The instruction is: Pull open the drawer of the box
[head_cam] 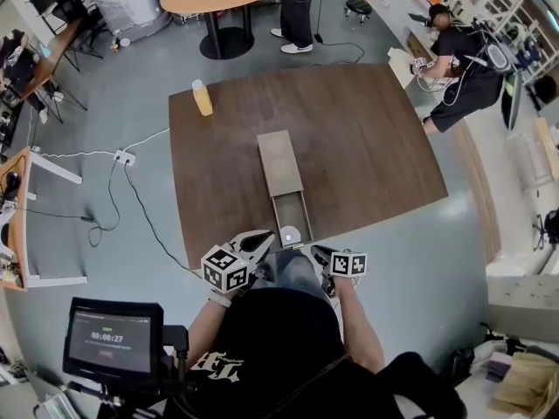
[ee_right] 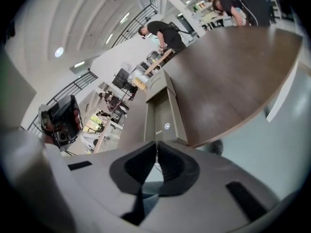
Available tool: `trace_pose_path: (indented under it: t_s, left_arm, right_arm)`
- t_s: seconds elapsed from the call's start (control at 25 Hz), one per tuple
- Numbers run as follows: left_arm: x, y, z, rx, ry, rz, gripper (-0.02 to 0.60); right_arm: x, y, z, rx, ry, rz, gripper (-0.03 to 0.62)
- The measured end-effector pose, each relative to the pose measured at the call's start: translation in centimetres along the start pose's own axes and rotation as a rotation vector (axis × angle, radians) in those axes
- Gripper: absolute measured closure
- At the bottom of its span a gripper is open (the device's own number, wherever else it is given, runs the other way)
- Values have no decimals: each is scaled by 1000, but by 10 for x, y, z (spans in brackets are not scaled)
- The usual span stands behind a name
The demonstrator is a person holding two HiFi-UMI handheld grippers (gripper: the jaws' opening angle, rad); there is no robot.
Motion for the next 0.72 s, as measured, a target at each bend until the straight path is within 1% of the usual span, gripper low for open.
trace_pose_path:
  t_s: [0.04,0.16,0.24,0.32,0.44,0.52,0.6,0.72]
  left_arm:
    - [-1,1,0,3,1,5,577]
    - [-5,8,-3,10,7,13,577]
    - [-6,8,-2,12,14,18,577]
    - [-4,2,3,11,19,28,577]
    - [-1,-6,5,5,15,44,577]
    - [1,-10,4,1,-2,56,577]
    - [3,-17,7,-2,-24,68,577]
    - [7,-27,20,-6,-33,78,577]
  right_arm:
    - [-8,-4,-7,3,-39,10,608]
    - [-37,-13,-31,-13,-139,53,608]
    - [-52,-20,-48,-4,-214,94,608]
    - [-57,-30,-67,-3,-296,130,608]
    - [-62,-41,-97,-48,-395,170,608]
    - [-65,-46,-110,-66,-436,190,608]
    - [-64,-53,-121,-64,-460,204,608]
    - [-55,-67,-131,-58,-454,215,608]
Point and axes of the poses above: the fingertips, and each gripper's own axes: y forward along the fingers, z to its right, x out of its underside, the point moved 3 cm from there along -y, backward along the fingers, and after that the axes turned 8 degrees about x, right-handed, at the moved point
